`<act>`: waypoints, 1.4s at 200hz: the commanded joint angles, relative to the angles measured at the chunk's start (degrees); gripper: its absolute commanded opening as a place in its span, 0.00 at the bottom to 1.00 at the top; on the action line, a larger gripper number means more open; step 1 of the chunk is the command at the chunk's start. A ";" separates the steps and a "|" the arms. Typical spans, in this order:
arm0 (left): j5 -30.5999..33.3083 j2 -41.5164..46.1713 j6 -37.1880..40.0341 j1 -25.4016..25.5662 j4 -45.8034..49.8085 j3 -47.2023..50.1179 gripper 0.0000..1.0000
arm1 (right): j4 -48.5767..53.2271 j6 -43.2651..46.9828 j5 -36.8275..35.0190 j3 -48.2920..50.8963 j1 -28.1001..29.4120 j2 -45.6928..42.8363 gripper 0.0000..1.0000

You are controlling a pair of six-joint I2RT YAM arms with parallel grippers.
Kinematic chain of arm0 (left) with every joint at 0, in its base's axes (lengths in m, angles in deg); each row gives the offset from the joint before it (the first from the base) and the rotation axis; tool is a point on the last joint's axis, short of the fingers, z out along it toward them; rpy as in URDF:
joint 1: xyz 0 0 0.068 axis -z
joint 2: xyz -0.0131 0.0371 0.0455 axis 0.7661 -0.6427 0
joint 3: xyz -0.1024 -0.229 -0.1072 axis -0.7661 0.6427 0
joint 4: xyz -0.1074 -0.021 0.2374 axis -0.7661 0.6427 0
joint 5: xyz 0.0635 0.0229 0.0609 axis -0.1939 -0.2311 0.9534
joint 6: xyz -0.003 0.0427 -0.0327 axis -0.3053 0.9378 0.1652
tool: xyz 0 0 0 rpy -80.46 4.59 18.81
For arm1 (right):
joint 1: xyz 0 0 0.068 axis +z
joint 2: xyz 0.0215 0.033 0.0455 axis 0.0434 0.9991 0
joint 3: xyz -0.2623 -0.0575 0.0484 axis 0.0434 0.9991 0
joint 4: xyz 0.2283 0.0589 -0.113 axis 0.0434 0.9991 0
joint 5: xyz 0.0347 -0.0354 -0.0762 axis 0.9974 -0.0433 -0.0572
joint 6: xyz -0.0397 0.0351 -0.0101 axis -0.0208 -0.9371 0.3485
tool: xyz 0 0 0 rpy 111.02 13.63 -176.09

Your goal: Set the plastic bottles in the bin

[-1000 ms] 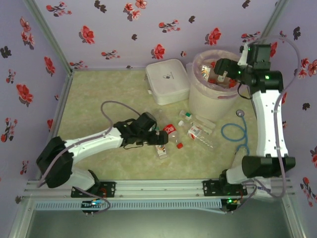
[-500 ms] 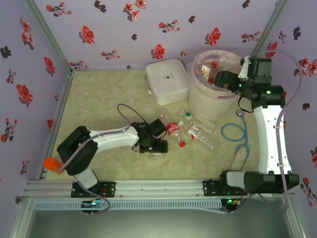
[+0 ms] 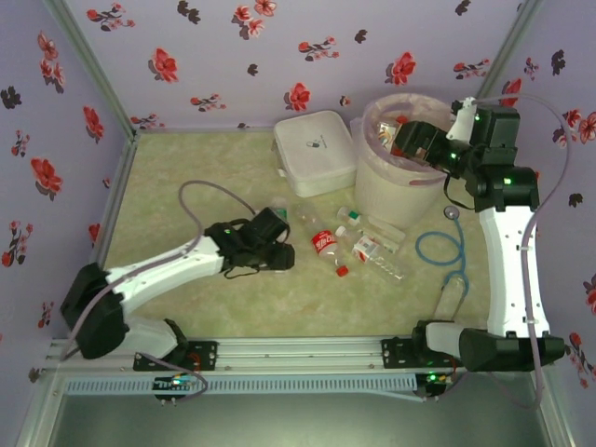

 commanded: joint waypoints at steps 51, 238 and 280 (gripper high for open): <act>-5.19 15.05 21.95 -10.10 -15.63 2.29 0.29 | -3.72 -0.66 10.63 -2.99 14.12 6.05 0.83; -23.09 7.38 27.09 -11.52 -35.13 5.96 0.03 | -19.76 -3.47 5.13 -0.76 28.66 20.80 0.43; -23.13 5.96 26.72 -11.60 -36.45 5.98 0.22 | -18.45 -2.21 2.57 -0.33 28.47 19.25 0.22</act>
